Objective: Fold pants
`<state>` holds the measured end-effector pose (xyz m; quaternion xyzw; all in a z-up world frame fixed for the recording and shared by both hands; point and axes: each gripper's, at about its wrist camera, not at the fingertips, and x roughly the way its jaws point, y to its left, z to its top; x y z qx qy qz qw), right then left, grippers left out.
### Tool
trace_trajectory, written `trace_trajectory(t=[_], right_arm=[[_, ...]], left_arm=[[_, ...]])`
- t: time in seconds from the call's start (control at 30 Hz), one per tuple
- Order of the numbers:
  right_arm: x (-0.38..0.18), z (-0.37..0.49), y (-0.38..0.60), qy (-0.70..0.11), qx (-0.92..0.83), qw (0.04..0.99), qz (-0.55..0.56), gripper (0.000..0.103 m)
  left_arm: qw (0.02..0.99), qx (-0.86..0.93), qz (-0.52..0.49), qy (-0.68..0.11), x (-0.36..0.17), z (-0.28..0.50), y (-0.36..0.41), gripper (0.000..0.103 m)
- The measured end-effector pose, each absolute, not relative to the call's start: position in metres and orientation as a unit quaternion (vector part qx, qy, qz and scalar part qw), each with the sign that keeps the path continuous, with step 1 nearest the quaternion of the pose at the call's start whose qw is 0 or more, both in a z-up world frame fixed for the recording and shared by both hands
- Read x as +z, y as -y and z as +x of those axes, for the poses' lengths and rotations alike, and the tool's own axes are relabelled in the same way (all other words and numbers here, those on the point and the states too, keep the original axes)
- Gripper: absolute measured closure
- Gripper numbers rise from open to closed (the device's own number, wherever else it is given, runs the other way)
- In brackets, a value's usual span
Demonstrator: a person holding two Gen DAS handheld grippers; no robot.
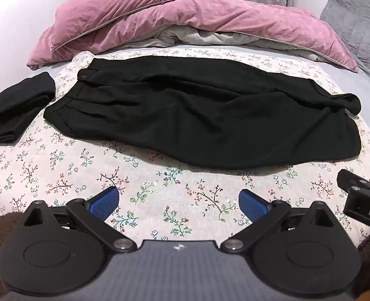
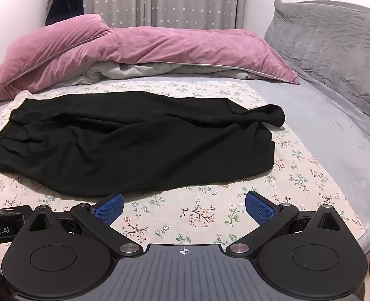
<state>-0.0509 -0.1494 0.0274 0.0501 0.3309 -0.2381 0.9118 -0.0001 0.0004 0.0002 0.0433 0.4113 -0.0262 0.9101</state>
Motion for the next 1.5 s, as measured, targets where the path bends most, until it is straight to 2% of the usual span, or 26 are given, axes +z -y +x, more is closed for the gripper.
trace_trajectory(t=[1.5], right_arm=[[0.029,-0.049,0.137,-0.331,-0.229,0.915,0.032,0.0]], left_arm=[[0.913,-0.027,0.044,-0.405,0.006,-0.003,-0.002,0.0]])
